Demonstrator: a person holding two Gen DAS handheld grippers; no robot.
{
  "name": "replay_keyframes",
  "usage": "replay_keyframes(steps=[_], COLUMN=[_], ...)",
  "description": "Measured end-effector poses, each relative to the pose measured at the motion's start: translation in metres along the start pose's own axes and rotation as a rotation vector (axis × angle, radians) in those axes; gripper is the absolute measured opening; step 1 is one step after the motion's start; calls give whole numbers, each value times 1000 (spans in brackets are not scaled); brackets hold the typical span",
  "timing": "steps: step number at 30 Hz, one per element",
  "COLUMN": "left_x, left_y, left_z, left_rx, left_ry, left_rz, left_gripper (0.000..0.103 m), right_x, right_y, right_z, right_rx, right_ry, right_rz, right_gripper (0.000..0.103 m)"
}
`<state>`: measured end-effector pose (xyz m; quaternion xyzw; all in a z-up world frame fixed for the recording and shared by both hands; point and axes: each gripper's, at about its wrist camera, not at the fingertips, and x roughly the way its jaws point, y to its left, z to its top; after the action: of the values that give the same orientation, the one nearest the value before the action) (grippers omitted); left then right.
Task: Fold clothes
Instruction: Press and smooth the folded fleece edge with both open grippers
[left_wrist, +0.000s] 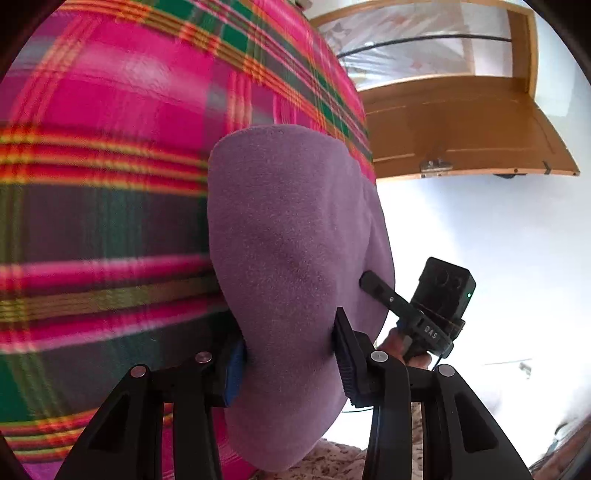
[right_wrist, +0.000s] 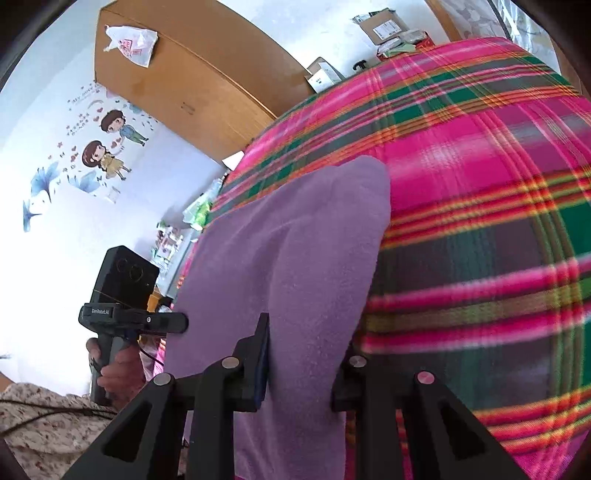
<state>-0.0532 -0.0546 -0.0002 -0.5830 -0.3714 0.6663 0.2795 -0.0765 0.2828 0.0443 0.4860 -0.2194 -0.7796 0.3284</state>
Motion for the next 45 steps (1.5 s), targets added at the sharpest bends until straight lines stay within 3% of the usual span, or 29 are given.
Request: replay_keyframes(steps=[13,20,22,30,37,45], left_x=[-68,-91,-66,-68,-66,-80], left_y=[28,42,24,19,20,52], left_z=[41,74,68,100,92,85], left_rx=[-49,-75,-84,-84,-49,-91], left_ry=[-168,-242,-257,-315,-348,-331], left_rz=[52,58,62,90,135,122], left_gripper=[44,44,44,44,44,44], right_x=[69,104,115,139,151,166], right_y=[36,56,61,76,79,69], right_z=[43,61,67,82,92,93], right_rx=[-12,-26,-23,-50,-67,-58], right_ry=[-16,-39,-55,-121,-178,-165], right_rz=[66,54,53,32,-15,-120], right_gripper=[23,23,23,23,23,30])
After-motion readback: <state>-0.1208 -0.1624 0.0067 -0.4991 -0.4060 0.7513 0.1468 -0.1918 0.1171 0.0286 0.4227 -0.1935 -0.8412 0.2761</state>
